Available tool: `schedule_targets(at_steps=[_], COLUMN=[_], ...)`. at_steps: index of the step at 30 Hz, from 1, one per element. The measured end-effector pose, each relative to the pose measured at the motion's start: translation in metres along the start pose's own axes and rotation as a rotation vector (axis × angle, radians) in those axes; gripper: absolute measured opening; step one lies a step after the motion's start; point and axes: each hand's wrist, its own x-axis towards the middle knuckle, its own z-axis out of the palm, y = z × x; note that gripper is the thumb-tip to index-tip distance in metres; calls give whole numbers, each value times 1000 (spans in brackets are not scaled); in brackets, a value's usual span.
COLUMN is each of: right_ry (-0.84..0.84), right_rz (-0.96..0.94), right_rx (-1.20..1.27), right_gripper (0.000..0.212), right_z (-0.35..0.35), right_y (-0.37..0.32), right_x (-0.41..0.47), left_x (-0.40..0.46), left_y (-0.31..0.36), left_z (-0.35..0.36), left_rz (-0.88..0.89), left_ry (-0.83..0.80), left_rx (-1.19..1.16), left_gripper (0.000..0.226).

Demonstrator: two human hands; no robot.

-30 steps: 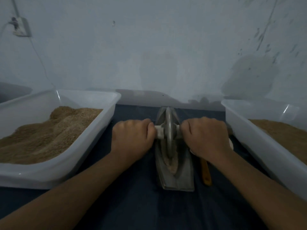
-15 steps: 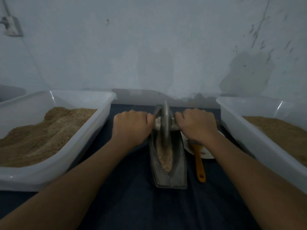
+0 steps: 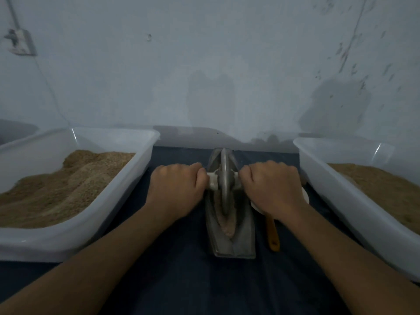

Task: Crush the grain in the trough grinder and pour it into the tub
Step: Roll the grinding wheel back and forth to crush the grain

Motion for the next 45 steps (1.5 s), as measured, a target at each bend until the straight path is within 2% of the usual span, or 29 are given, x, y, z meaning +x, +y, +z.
schedule_targets(at_steps=[3,6,8,11,14,16,19,22,24,26,28,31,33,36,40,42,45], right_ry=[-179,-300,-324,-231,-84,-5,110,17,-27,-74,-139,-116,-80,-73,-20,23,18], right_rz=[10,-9,-48,-15,-90,-39,2,25,67,146,201,201,151,58,-9,-39,-13], right_rx=[15,48,30,26,4,143,254,213,146,172,192,187,136,168,235,220,182], right_gripper=[57,41,36,47,35,38,39,47,52,52,54,56,53,48,36,34,44], right_z=[15,23,21,10,0,-12,-22,-11,3,17,25,28,19,-7,-41,-46,-33], right_y=[9,17,15,10,4,2,3,3,3,7,12,8,3,-3,-1,-3,-10], right_x=[41,71,78,64,17,-17,-42,-26,1,35,65,79,64,13,-44,-50,-22], left_x=[26,59,62,36,3,-20,-39,-16,9,35,63,69,48,2,-48,-57,-31], left_y=[-2,-7,-8,-1,2,2,7,5,6,7,3,-2,1,9,10,9,7], left_z=[19,29,31,17,-5,-23,-37,-28,-11,10,21,27,14,-17,-55,-60,-48], left_rz=[36,-60,-73,3,33,14,51,-10,-47,-59,-146,-210,-149,-122,-83,-89,-156], left_ry=[-149,-221,-249,-190,-99,-19,79,24,-104,-162,-239,-333,-316,-191,-114,-140,-244], left_rx=[116,98,84,111,70,-18,-102,-141,-55,47,73,30,14,-117,-216,-233,-273], left_gripper=[17,25,21,15,25,34,30,32,32,30,29,26,21,30,42,49,45])
